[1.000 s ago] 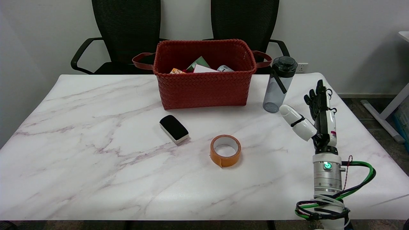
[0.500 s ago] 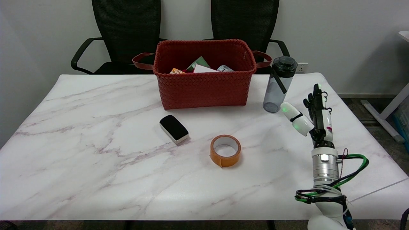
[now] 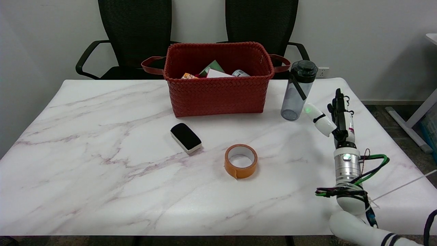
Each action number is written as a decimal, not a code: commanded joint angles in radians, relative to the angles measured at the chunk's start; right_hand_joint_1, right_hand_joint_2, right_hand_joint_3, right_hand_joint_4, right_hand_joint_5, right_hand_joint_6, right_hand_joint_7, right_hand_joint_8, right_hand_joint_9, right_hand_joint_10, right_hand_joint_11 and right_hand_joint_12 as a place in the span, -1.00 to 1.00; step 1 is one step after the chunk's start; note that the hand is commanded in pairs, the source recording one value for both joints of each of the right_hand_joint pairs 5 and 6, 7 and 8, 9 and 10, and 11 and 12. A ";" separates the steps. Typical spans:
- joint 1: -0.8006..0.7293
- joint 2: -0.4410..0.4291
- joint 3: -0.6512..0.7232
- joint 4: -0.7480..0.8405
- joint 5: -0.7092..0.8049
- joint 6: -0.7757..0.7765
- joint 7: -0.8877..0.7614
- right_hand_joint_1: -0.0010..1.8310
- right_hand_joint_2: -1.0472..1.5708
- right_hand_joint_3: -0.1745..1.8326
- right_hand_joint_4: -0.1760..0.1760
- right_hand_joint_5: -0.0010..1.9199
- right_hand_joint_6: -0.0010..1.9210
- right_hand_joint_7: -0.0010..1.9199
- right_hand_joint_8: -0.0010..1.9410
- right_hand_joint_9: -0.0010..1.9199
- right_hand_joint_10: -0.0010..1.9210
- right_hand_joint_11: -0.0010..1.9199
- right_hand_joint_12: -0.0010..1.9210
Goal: Pick up the black water bottle.
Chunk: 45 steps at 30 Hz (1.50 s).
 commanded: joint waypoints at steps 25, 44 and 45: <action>0.297 0.019 -0.025 -0.323 -0.027 -0.321 0.189 0.18 0.15 -1.00 0.00 -1.00 -1.00 -1.00 -1.00 -1.00 -1.00 -0.93 -0.93; 0.398 -0.003 -0.041 -0.405 -0.049 -0.379 0.189 0.22 0.14 -1.00 0.00 -1.00 -1.00 -1.00 -1.00 -1.00 -1.00 -0.91 -0.91; 0.401 -0.003 -0.042 -0.406 -0.049 -0.381 0.189 0.22 0.14 -1.00 0.00 -1.00 -1.00 -1.00 -1.00 -1.00 -1.00 -0.91 -0.91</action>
